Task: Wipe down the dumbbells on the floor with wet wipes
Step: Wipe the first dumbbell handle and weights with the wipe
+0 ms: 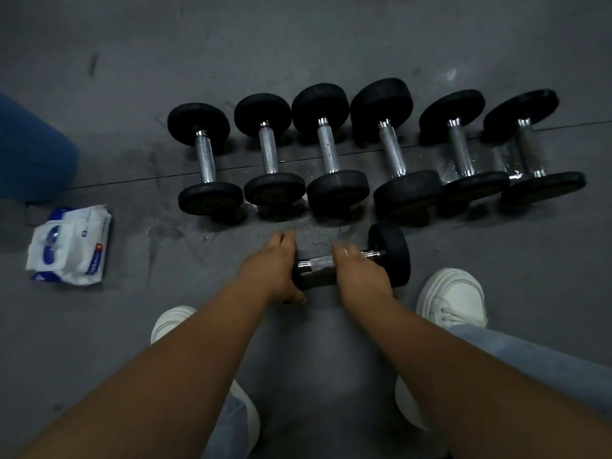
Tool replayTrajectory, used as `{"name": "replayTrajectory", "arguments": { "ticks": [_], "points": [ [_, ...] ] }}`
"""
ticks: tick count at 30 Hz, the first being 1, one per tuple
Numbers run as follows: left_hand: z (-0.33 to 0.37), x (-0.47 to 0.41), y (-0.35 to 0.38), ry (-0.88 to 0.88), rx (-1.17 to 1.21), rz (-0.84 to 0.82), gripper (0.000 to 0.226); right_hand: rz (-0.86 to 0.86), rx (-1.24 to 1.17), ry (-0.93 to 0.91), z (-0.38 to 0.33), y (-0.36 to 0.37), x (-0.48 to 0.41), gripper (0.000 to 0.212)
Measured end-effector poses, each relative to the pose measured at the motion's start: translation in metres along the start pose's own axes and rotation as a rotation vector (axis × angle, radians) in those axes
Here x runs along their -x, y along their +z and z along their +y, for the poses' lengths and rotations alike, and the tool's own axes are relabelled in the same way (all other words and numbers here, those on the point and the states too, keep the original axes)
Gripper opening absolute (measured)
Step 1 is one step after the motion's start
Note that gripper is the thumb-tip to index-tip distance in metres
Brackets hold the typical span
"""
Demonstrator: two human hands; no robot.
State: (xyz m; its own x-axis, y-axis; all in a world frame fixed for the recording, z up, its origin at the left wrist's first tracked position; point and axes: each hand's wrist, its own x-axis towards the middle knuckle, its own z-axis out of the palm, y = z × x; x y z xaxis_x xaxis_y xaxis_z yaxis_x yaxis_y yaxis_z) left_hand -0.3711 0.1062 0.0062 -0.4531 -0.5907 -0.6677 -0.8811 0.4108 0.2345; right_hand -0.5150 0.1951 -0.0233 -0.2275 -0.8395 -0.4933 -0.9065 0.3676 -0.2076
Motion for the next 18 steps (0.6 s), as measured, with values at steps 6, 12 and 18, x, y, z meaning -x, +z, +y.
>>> {"name": "replayTrajectory", "arguments": {
  "ticks": [6, 12, 18],
  "points": [
    [-0.007, -0.002, -0.010, 0.044, 0.053, -0.079, 0.122, -0.339, 0.184, -0.032, 0.002, -0.027, -0.029, 0.034],
    [-0.017, 0.016, 0.000, 0.057, 0.346, -0.091, 0.100, -0.293, 0.128, 0.004, 0.004, -0.026, -0.007, 0.027],
    [-0.015, 0.029, 0.030, 0.064, 0.400, 0.190, 0.101, -0.019, -0.405, 0.146, -0.021, -0.002, 0.028, 0.029]
  ]
}}
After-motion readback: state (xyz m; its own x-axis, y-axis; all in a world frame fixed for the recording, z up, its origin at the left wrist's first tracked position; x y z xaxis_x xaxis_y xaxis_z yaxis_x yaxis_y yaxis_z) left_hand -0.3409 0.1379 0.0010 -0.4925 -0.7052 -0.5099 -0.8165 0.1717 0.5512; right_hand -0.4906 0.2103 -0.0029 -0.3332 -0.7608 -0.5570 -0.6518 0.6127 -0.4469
